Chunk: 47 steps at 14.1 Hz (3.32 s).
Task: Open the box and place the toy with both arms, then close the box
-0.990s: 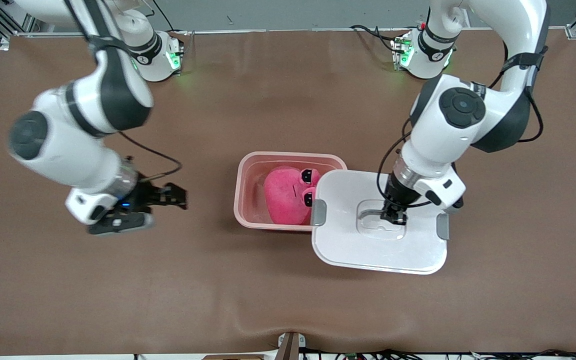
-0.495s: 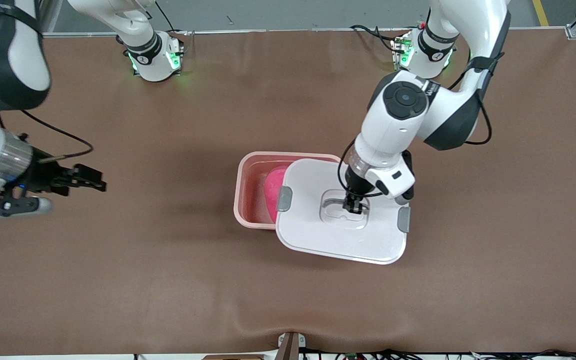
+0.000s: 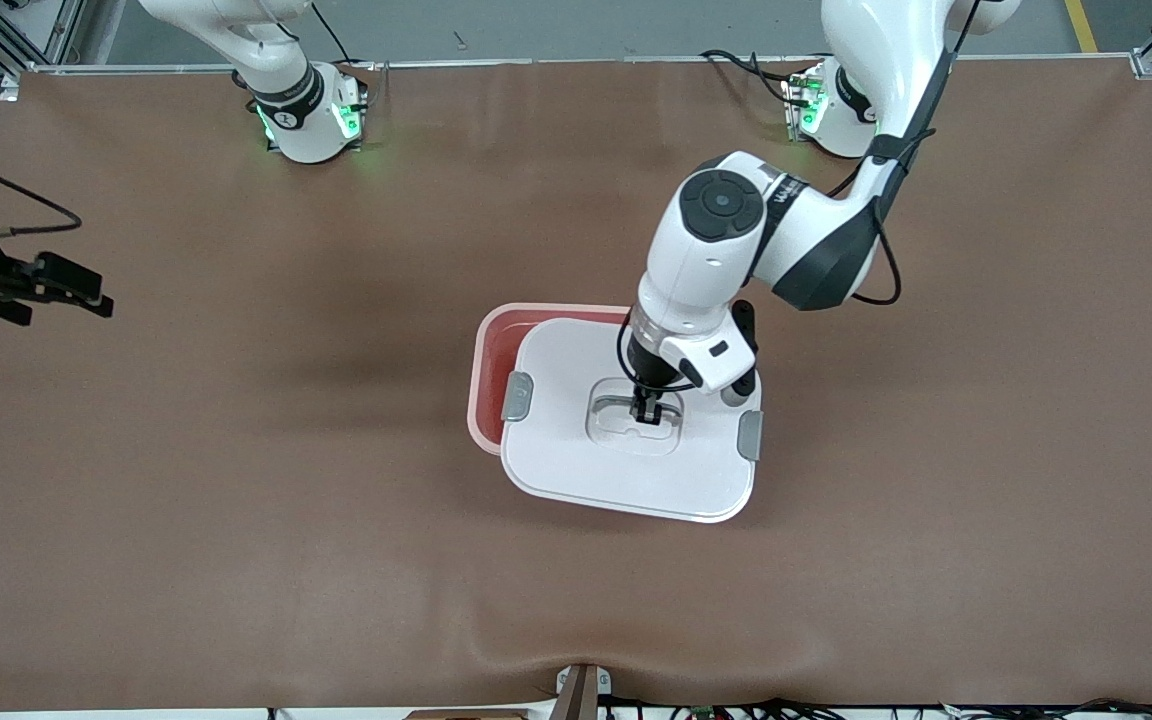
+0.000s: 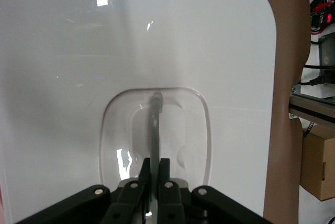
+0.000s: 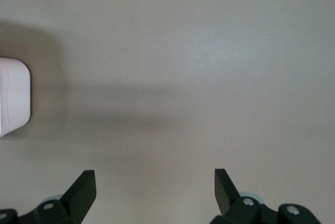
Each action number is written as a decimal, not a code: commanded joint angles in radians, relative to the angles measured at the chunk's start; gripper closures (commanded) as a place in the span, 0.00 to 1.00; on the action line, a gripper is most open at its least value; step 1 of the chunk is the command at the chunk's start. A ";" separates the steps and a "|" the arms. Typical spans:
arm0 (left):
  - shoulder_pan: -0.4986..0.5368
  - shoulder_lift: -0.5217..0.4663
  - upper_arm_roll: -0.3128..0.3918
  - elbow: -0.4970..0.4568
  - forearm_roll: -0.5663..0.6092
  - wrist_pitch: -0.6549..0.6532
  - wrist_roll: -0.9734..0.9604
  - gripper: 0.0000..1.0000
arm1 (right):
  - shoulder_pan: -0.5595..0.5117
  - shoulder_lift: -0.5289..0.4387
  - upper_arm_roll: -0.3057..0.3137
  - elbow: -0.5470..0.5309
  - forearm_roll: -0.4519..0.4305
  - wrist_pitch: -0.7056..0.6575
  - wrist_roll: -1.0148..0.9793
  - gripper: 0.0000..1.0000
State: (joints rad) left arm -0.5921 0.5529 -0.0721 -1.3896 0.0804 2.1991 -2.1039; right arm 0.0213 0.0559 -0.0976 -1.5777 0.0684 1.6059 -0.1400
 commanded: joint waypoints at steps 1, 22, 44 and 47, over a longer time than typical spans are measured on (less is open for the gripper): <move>-0.044 0.041 0.017 0.056 0.070 -0.001 -0.091 1.00 | -0.030 -0.054 0.021 -0.039 -0.024 -0.006 0.007 0.00; -0.160 0.067 0.014 0.037 0.173 -0.002 -0.327 1.00 | -0.026 -0.021 0.021 0.038 -0.036 -0.061 0.053 0.00; -0.170 0.018 0.014 -0.075 0.176 0.004 -0.331 1.00 | -0.026 -0.024 0.026 0.074 -0.076 -0.152 0.142 0.00; -0.169 0.015 0.012 -0.072 0.174 0.005 -0.338 1.00 | -0.026 -0.022 0.026 0.084 -0.075 -0.152 0.140 0.00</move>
State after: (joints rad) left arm -0.7499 0.5998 -0.0678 -1.4400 0.2307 2.1997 -2.4136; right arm -0.0128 0.0293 -0.0738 -1.5175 0.0168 1.4682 -0.0155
